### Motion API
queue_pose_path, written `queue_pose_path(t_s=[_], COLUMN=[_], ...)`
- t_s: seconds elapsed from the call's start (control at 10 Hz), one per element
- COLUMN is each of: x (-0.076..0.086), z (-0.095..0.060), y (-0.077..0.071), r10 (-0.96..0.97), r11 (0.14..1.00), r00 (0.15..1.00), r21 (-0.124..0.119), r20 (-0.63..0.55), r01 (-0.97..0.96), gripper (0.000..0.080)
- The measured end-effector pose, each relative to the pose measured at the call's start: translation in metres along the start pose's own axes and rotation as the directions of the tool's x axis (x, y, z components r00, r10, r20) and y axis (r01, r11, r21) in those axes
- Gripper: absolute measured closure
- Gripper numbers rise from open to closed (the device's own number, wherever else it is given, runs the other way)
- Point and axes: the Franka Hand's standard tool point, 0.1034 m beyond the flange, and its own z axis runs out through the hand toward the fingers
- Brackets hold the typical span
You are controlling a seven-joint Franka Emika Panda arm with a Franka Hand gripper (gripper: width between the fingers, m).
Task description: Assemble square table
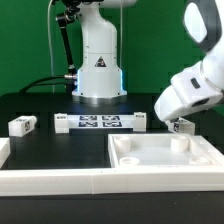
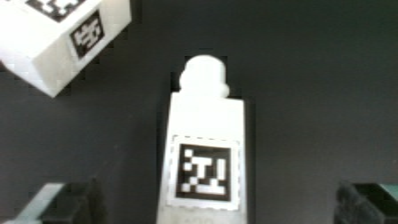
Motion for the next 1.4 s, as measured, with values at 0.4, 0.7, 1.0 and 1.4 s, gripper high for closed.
queue_pose_path(t_s=[0.4, 0.7, 1.0, 1.4], x=[0.005, 0.008, 0.019, 0.019], z=[-0.005, -0.001, 0.01, 0.013], y=[0.008, 0.008, 0.005, 0.004], r10=[0.026, 0.027, 0.037, 0.043], r11=[1.0, 1.0, 0.999, 0.999], r00=[0.999, 0.999, 0.999, 0.999], r21=[-0.004, -0.004, -0.008, -0.01], r20=[0.037, 0.033, 0.0, 0.005], r01=[-0.026, -0.027, -0.037, -0.043], gripper=[0.015, 0.015, 0.015, 0.0179])
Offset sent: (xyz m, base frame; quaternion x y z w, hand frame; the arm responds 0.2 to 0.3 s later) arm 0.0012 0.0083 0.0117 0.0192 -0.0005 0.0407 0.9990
